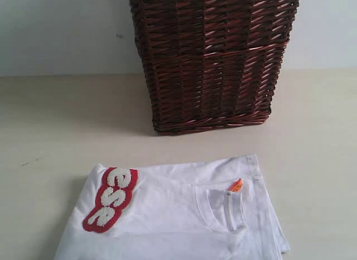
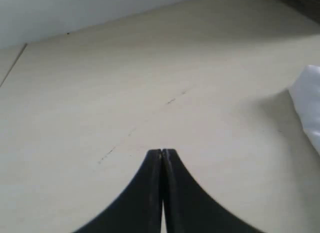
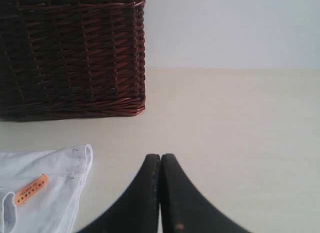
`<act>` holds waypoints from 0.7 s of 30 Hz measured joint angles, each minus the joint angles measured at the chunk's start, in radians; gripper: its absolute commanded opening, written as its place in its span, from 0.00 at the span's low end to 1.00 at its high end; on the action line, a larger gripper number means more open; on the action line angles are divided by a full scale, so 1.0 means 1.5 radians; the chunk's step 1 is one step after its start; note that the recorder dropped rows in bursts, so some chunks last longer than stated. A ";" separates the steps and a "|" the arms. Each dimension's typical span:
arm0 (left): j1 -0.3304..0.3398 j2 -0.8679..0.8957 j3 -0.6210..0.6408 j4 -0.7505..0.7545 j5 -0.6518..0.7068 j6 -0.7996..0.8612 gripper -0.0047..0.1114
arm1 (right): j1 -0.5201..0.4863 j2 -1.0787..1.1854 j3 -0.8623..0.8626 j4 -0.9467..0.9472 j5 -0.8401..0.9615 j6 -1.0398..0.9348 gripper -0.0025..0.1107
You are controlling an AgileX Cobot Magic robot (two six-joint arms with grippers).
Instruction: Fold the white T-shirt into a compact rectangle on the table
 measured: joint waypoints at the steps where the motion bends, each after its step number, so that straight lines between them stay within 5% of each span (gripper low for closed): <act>1: 0.000 0.000 0.000 0.000 0.000 0.000 0.04 | 0.000 0.000 0.000 0.000 0.000 0.000 0.02; 21: 0.000 0.000 0.000 0.000 0.001 0.000 0.04 | 0.000 0.000 0.000 0.020 0.000 0.076 0.02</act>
